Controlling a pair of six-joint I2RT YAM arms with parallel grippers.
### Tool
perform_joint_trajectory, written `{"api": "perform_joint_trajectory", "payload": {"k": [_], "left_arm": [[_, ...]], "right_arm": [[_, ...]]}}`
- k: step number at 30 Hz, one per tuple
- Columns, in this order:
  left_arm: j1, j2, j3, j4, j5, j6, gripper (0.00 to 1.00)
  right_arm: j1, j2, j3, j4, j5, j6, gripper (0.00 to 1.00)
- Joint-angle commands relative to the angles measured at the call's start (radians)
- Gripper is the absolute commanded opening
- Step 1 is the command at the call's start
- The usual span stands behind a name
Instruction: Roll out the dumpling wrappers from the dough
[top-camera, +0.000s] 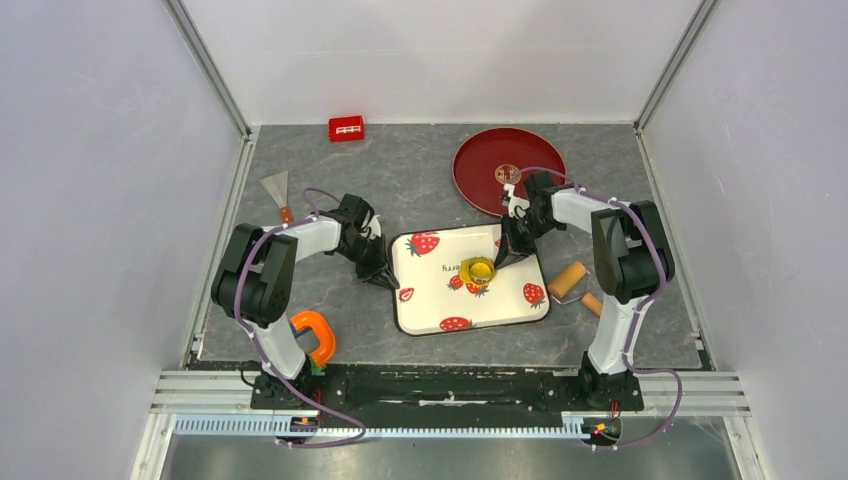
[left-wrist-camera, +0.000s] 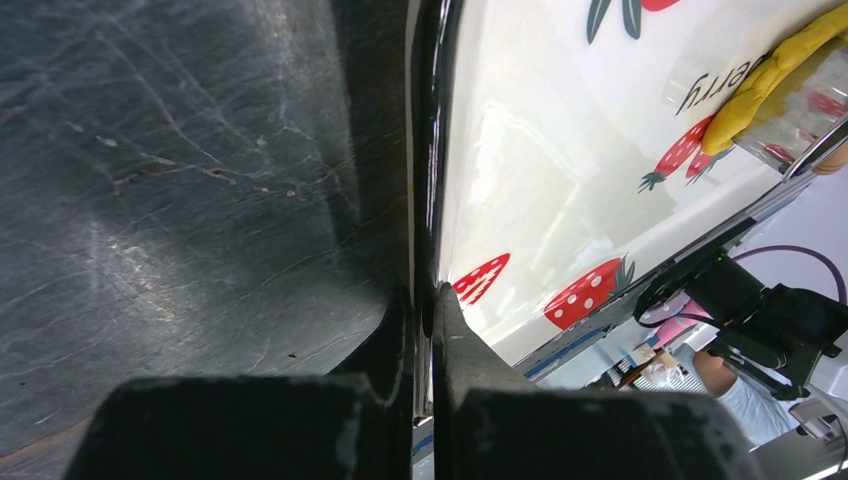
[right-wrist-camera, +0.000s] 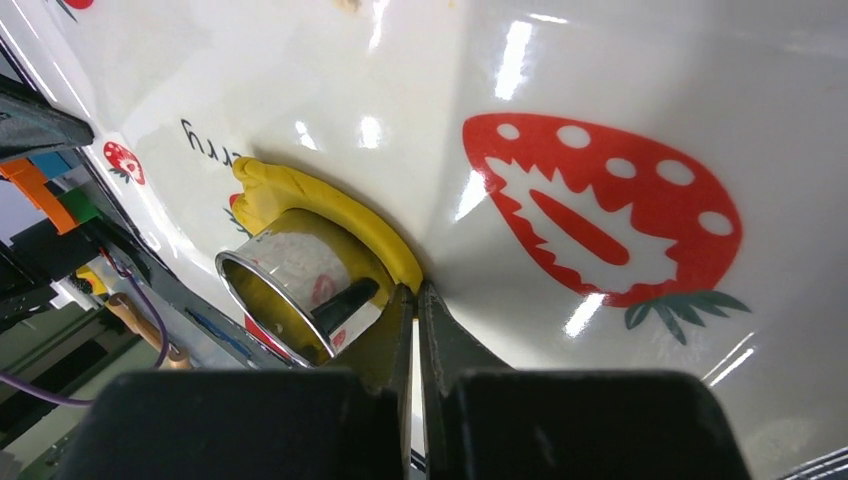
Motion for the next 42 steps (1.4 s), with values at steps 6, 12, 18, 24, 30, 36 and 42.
{"api": "perform_joint_trajectory", "payload": {"k": [6, 12, 18, 24, 30, 36, 42], "left_arm": [[-0.008, 0.044, 0.013, -0.049, -0.14, 0.103, 0.02], [-0.011, 0.047, 0.022, -0.063, -0.149, 0.116, 0.02], [-0.017, 0.048, 0.022, -0.065, -0.147, 0.122, 0.02], [-0.024, 0.057, 0.029, -0.066, -0.143, 0.124, 0.02], [-0.03, 0.067, 0.037, -0.066, -0.136, 0.124, 0.02], [-0.034, 0.071, 0.042, -0.068, -0.131, 0.125, 0.02], [-0.039, 0.071, 0.048, -0.072, -0.129, 0.121, 0.02]], "right_arm": [[-0.011, -0.02, 0.073, 0.053, 0.1, -0.003, 0.0], [-0.018, -0.013, 0.106, 0.046, 0.095, 0.001, 0.0], [-0.021, 0.001, 0.148, 0.034, 0.076, 0.007, 0.0], [-0.016, 0.024, 0.196, 0.014, 0.028, 0.008, 0.01], [0.035, 0.046, 0.235, -0.008, 0.005, 0.007, 0.01], [0.085, 0.064, 0.295, -0.034, -0.011, 0.009, 0.01], [0.129, 0.081, 0.358, -0.058, -0.063, 0.011, 0.02]]}}
